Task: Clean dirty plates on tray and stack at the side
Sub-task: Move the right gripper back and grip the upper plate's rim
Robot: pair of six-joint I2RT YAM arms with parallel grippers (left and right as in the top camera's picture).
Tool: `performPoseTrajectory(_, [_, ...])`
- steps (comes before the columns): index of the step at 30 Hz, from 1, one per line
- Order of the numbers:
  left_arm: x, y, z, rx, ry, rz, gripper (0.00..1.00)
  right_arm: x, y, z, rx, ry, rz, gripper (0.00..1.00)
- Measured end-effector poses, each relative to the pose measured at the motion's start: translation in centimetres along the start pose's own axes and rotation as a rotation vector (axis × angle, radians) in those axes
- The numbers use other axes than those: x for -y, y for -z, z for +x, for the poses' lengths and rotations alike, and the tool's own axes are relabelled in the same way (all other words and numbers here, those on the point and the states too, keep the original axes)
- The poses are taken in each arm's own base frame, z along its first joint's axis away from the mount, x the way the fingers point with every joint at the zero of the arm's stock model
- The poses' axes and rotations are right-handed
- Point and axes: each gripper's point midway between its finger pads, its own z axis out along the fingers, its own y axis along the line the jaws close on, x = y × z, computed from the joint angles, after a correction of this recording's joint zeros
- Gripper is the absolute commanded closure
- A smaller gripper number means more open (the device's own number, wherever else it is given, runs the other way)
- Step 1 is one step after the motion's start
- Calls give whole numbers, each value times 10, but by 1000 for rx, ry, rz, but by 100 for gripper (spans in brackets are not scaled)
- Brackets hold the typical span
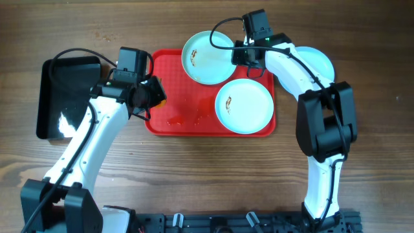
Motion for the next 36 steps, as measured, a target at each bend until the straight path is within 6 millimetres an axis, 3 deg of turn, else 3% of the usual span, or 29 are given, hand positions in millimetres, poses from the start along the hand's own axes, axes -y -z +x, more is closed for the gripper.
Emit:
performPoseTrajectory(4, [0, 0, 0, 0, 0, 0, 96, -3, 0, -5, 19, -8, -13, 59])
performPoseTrajectory(9, [0, 0, 0, 0, 0, 0, 96, -1, -9, -1, 6, -29, -12, 62])
performPoseTrajectory(14, [0, 0, 0, 0, 0, 0, 96, 3, -30, 14, -41, -53, -16, 83])
performPoseTrajectory(18, [0, 0, 0, 0, 0, 0, 96, -4, -32, 14, -45, -53, -56, 96])
performPoseTrajectory(28, [0, 0, 0, 0, 0, 0, 96, -32, -28, 25, -114, -48, -204, 96])
performPoseTrajectory(32, [0, 0, -1, 3, 0, 2, 96, -53, -24, 38, -165, -33, -285, 96])
performPoseTrajectory(36, [3, 0, -4, 15, -6, 10, 96, -72, -20, 63, -245, -12, -317, 96])
